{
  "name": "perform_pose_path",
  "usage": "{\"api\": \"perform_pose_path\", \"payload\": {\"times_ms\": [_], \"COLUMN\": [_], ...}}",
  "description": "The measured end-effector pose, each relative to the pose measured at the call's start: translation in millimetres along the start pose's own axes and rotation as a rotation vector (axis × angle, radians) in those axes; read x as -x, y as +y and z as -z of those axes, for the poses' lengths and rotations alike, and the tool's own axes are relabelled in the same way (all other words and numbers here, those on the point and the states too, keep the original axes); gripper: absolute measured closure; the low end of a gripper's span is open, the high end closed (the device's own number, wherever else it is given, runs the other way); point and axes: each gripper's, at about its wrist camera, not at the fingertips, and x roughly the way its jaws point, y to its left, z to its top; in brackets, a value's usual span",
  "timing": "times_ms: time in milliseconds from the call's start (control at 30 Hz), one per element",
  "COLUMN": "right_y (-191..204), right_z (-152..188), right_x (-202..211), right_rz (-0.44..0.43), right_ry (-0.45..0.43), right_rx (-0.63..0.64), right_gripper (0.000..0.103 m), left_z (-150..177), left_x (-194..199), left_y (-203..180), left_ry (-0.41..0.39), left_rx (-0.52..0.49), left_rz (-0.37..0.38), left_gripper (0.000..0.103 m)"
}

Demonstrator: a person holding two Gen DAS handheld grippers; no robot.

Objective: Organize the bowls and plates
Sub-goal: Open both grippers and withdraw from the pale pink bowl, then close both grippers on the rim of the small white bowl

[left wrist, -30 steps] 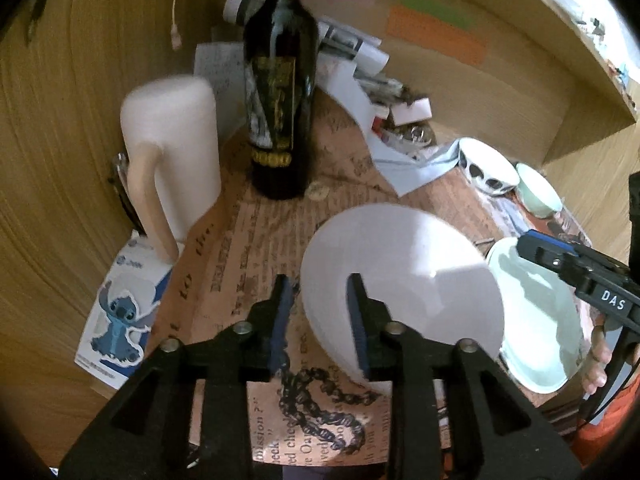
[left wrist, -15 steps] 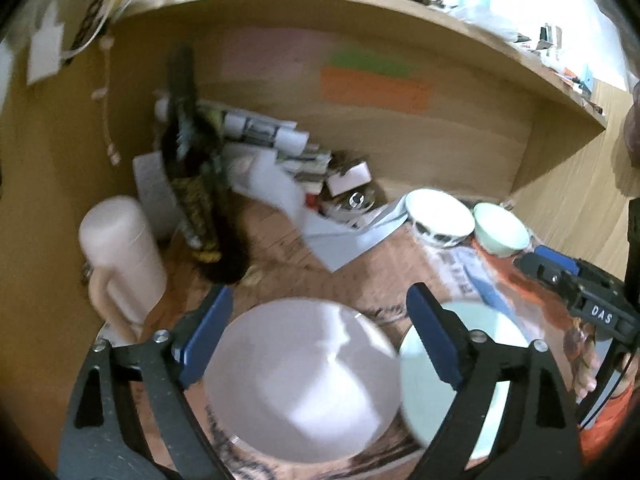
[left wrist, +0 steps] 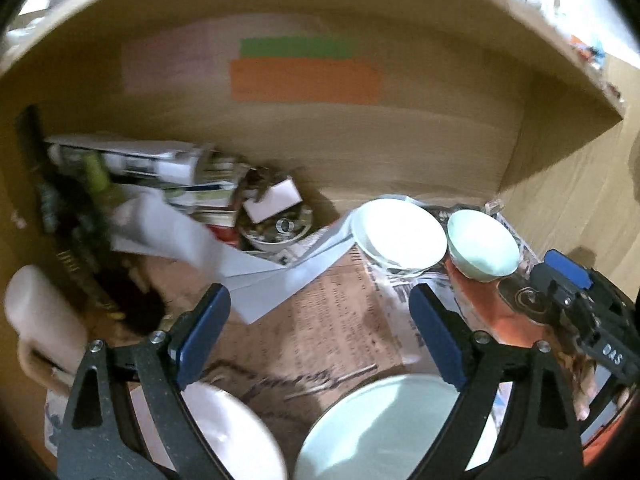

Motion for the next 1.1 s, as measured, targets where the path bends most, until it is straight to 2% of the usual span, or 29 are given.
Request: {"api": "perform_pose_path", "payload": {"times_ms": [233, 433, 567, 633, 733, 967, 1100], "right_y": [-30, -45, -50, -50, -50, -51, -55], "right_z": [8, 17, 21, 22, 24, 25, 26], "right_x": [-30, -47, -53, -54, -56, -62, -62], "right_rz": [0.020, 0.023, 0.017, 0.019, 0.015, 0.020, 0.028], "right_ry": [0.069, 0.102, 0.124, 0.125, 0.133, 0.153, 0.155], "right_rx": [-0.049, -0.091, -0.103, -0.099, -0.096, -0.087, -0.092], "right_gripper": [0.045, 0.045, 0.045, 0.045, 0.045, 0.045, 0.045], "left_z": [-21, -31, -35, -36, -37, -35, -34], "left_x": [-75, -134, -162, -174, -187, -210, -217], "left_y": [-16, -14, -20, -26, -33, -40, -48], "left_ry": [0.141, 0.274, 0.326, 0.344, 0.367, 0.415, 0.427], "left_rx": [-0.051, -0.011, -0.003, -0.027, -0.061, -0.056, -0.078], "left_rz": [0.003, 0.010, 0.013, 0.008, 0.002, 0.028, 0.054], "left_gripper": [0.011, 0.011, 0.014, 0.020, 0.033, 0.050, 0.067]}}
